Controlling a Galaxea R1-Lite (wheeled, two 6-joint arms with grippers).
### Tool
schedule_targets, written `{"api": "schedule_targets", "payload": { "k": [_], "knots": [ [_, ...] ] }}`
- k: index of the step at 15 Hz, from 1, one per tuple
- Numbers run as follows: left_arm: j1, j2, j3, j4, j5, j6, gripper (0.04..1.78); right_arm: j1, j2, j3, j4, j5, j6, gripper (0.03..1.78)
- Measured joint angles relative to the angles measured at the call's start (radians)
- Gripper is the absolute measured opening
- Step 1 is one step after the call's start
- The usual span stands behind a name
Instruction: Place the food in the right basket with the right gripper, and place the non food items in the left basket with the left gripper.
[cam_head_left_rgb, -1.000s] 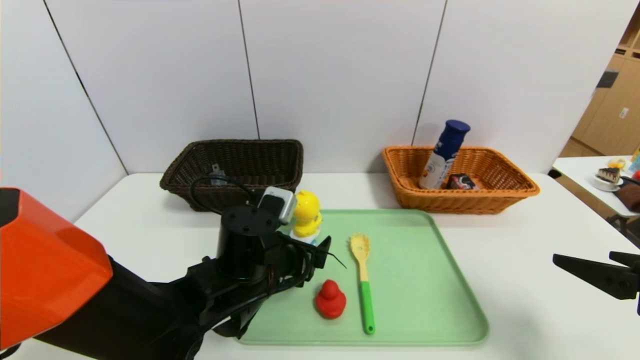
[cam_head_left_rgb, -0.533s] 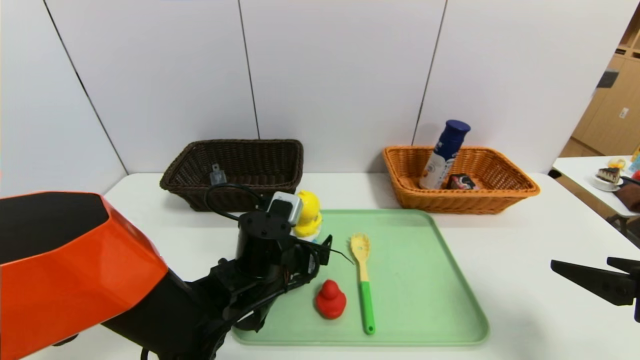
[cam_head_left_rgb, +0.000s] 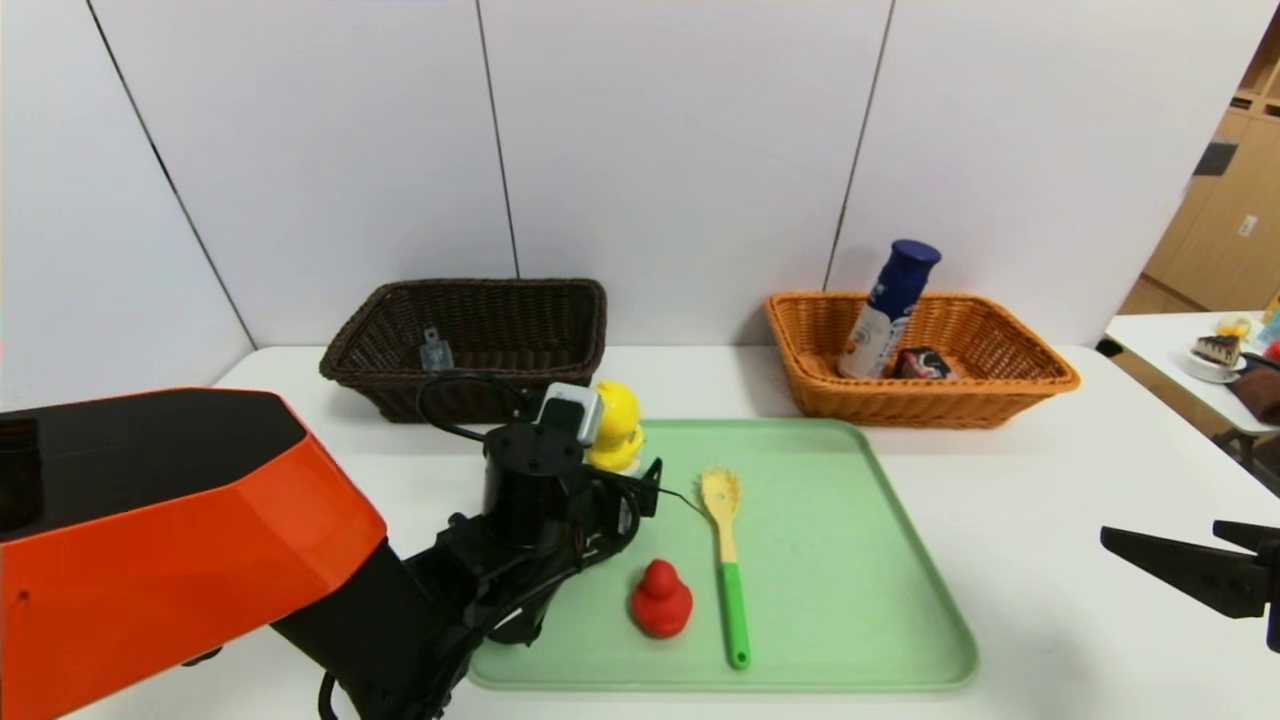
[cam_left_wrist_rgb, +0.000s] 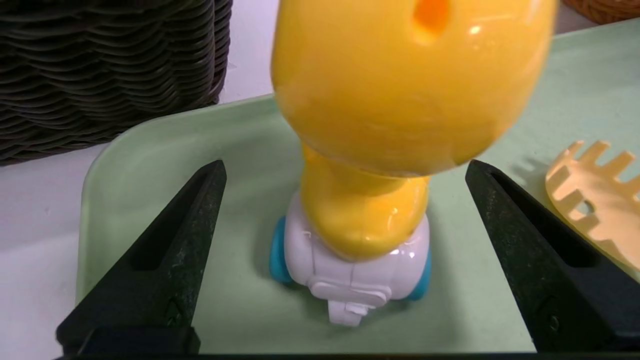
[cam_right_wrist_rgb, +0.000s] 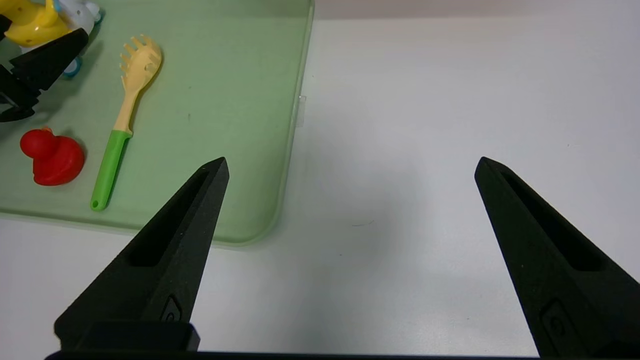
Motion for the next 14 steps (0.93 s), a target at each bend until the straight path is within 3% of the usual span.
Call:
{"api": "schedule_targets", "payload": {
  "k": [12, 13, 14],
  "knots": [
    [0.014, 0.032, -0.045, -0.005, -0.002, 0.003, 1.69, 0.000, -0.002, 0.025, 0.000, 0.001, -0.014, 1.70],
    [0.014, 0.032, -0.047, -0.004, -0.003, 0.003, 1.66, 0.000, -0.002, 0.025, 0.000, 0.001, -0.014, 1.70],
    [0.014, 0.032, -0.050, -0.004, -0.003, 0.003, 1.47, 0.000, -0.003, 0.026, 0.000, 0.001, -0.014, 1.70]
  ]
}}
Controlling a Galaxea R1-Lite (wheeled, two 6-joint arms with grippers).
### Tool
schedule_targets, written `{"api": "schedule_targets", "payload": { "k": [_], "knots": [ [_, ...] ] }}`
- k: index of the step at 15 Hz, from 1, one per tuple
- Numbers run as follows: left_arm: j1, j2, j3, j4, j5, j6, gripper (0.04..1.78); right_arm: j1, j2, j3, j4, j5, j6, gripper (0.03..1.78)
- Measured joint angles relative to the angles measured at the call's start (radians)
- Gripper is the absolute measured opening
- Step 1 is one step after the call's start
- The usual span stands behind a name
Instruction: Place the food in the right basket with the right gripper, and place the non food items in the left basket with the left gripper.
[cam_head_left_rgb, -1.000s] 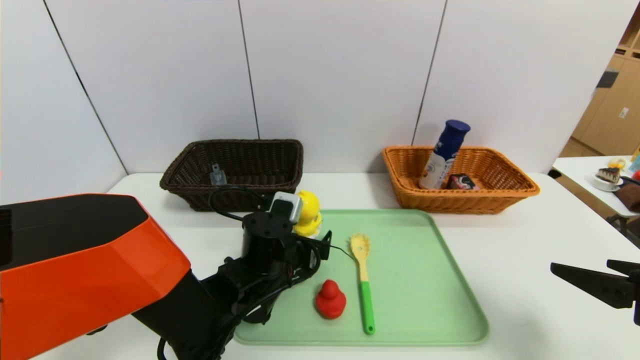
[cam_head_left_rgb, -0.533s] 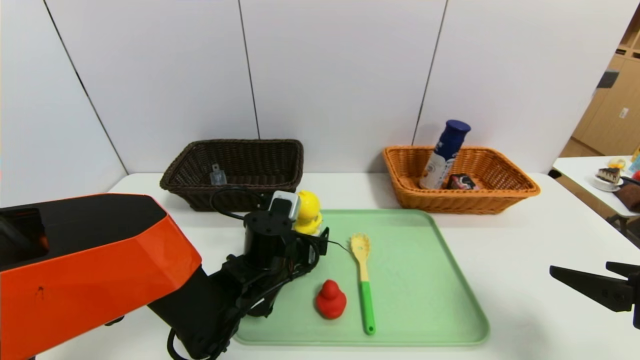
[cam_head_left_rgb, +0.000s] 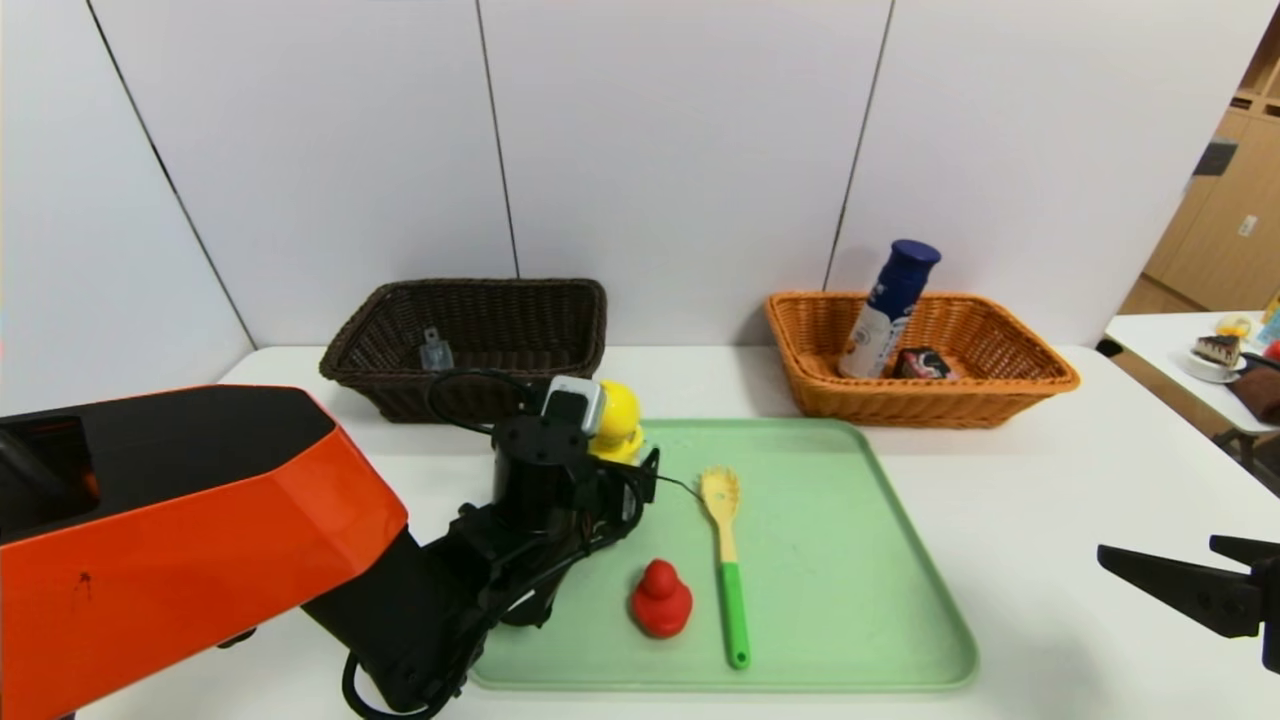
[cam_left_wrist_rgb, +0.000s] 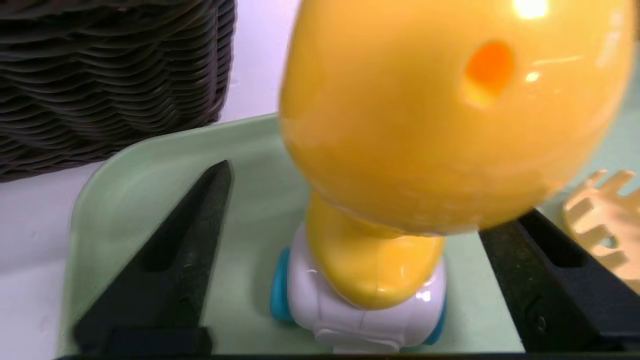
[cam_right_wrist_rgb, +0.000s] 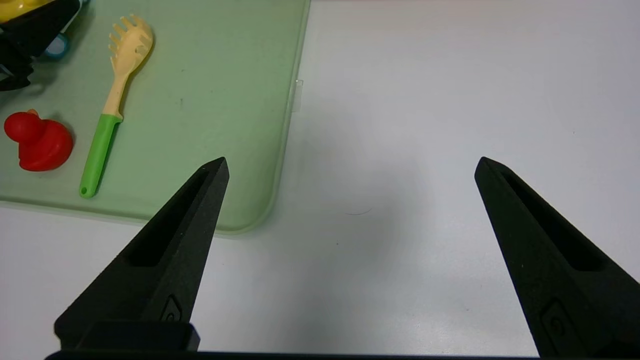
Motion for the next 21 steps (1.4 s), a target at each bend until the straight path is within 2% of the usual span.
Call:
{"api": "schedule_targets", "payload": {
  "k": [3, 6, 14, 16, 21],
  "knots": [
    [0.000, 0.001, -0.005, 0.001, -0.002, 0.000, 1.03, 0.000, -0.001, 0.000, 0.000, 0.000, 0.000, 1.70],
    [0.000, 0.005, -0.007, -0.005, -0.003, -0.001, 0.79, 0.000, -0.001, 0.000, 0.000, 0.000, 0.000, 1.70],
    [-0.001, -0.013, 0.003, 0.008, -0.028, -0.011, 0.79, 0.000, -0.002, 0.001, 0.000, 0.000, -0.006, 1.70],
    [-0.008, -0.036, 0.009, 0.017, -0.044, -0.013, 0.75, 0.000, -0.002, 0.004, 0.000, 0.000, -0.006, 1.70],
    [-0.057, -0.188, 0.019, 0.165, -0.115, -0.123, 0.75, 0.000, -0.011, 0.019, 0.000, 0.000, -0.006, 1.70]
  ]
}}
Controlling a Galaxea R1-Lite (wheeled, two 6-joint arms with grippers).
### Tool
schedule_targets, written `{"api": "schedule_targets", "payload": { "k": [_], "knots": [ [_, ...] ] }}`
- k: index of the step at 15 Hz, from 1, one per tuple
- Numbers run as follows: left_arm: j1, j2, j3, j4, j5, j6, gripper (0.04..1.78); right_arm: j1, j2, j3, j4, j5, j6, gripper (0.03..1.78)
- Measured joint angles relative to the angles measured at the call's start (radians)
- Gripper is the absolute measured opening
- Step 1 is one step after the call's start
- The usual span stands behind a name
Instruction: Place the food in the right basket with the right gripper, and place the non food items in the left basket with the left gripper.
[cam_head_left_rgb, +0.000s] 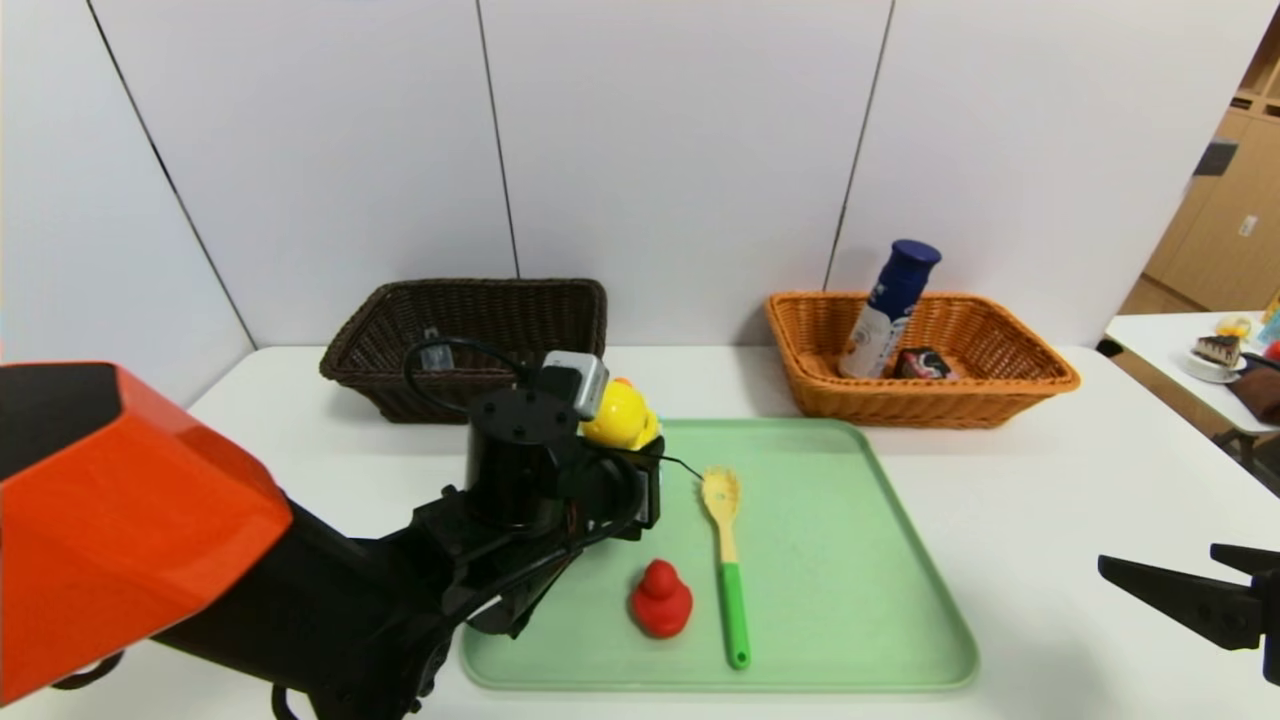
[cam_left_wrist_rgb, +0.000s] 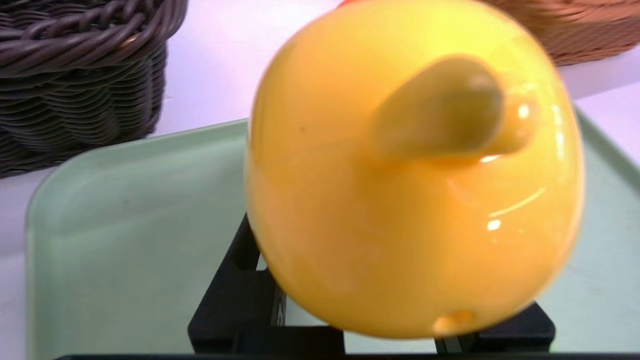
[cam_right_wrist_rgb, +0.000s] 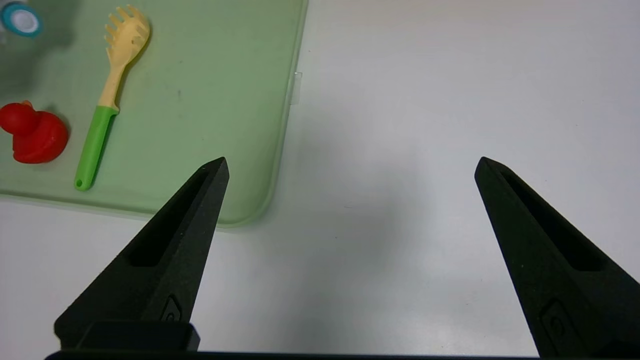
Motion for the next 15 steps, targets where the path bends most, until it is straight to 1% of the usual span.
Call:
{"api": "schedule_targets", "payload": {
  "k": [3, 7, 9, 11, 13, 15],
  "knots": [
    [-0.013, -0.113, -0.004, 0.111, -0.039, -0.054, 0.75, 0.000, -0.008, 0.004, 0.000, 0.000, 0.000, 1.70],
    [-0.025, -0.257, -0.021, 0.189, -0.041, -0.061, 0.75, 0.000, -0.020, 0.006, 0.000, 0.000, 0.000, 1.70],
    [-0.012, -0.336, -0.074, 0.292, -0.037, -0.061, 0.75, 0.000, -0.022, 0.007, 0.000, 0.000, 0.001, 1.70],
    [0.051, -0.395, -0.156, 0.429, -0.036, -0.061, 0.75, 0.000, -0.024, 0.003, 0.001, 0.001, 0.002, 1.70],
    [0.158, -0.428, -0.247, 0.566, -0.045, -0.061, 0.75, 0.000, -0.026, 0.000, 0.000, 0.001, 0.001, 1.70],
    [0.292, -0.429, -0.342, 0.698, -0.094, -0.061, 0.75, 0.000, -0.031, -0.001, 0.001, -0.001, 0.001, 1.70]
  ]
}}
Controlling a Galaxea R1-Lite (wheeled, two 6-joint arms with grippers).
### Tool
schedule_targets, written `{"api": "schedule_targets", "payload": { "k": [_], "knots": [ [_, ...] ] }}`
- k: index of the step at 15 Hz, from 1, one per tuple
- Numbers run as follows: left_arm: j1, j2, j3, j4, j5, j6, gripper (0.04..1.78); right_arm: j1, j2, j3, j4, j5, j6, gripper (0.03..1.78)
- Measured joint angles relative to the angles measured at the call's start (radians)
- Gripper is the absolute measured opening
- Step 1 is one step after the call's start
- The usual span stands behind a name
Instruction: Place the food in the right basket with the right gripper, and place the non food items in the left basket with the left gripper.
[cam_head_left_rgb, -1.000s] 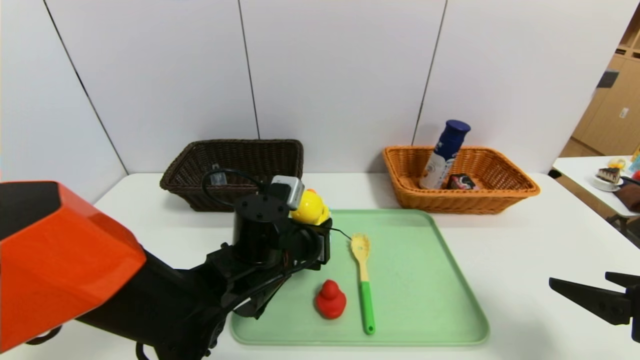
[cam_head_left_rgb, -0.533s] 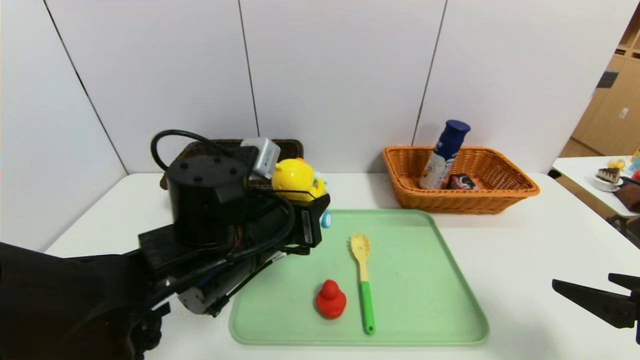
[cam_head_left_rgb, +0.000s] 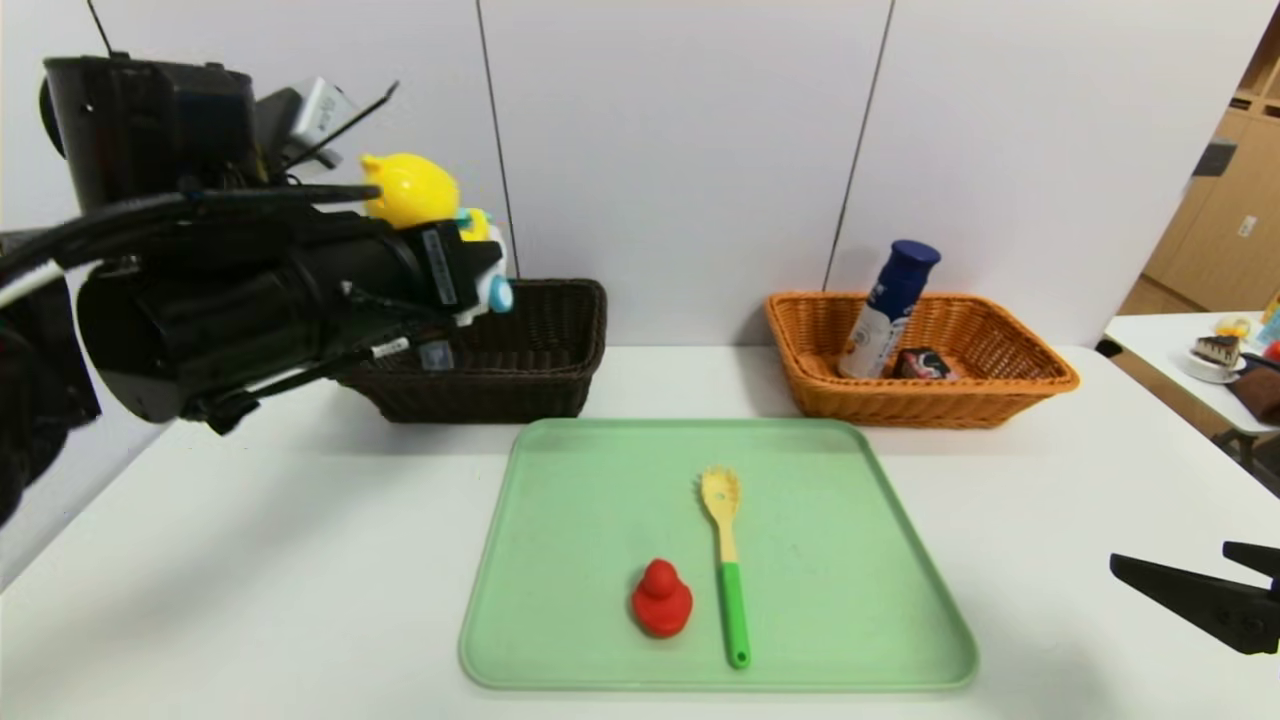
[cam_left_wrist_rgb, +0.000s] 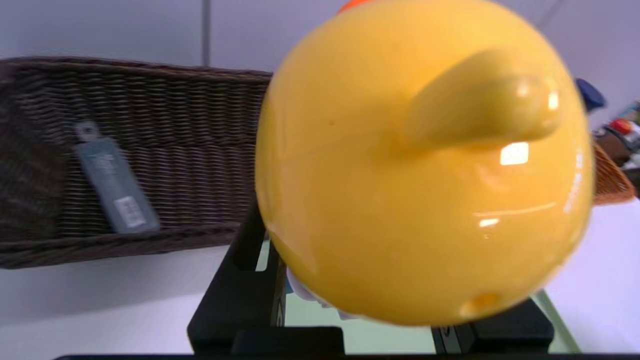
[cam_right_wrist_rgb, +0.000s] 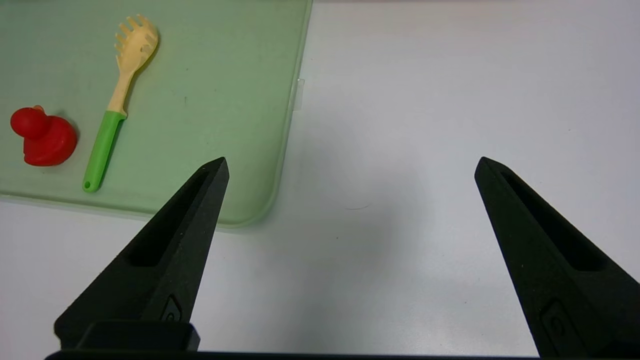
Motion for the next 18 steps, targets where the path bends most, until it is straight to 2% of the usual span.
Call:
{"api": "schedule_targets", "payload": {
  "k": [3, 5, 9, 11, 18],
  "knots": [
    [0.172, 0.061, -0.124, 0.159, -0.110, 0.001, 0.75, 0.000, -0.003, -0.039, 0.020, -0.001, -0.016, 1.70],
    [0.240, 0.126, -0.174, 0.178, -0.159, 0.004, 0.75, 0.000, 0.008, -0.110, 0.067, 0.000, -0.039, 1.70],
    [0.288, 0.256, -0.214, 0.180, -0.179, 0.006, 0.75, 0.013, 0.030, -0.306, 0.274, 0.003, -0.047, 1.70],
    [0.304, 0.319, -0.271, 0.182, -0.199, 0.005, 0.75, 0.020, 0.036, -0.376, 0.337, 0.004, -0.049, 1.70],
    [0.316, 0.502, -0.467, 0.286, -0.219, 0.011, 0.75, 0.023, 0.036, -0.381, 0.336, 0.005, -0.048, 1.70]
  ]
}}
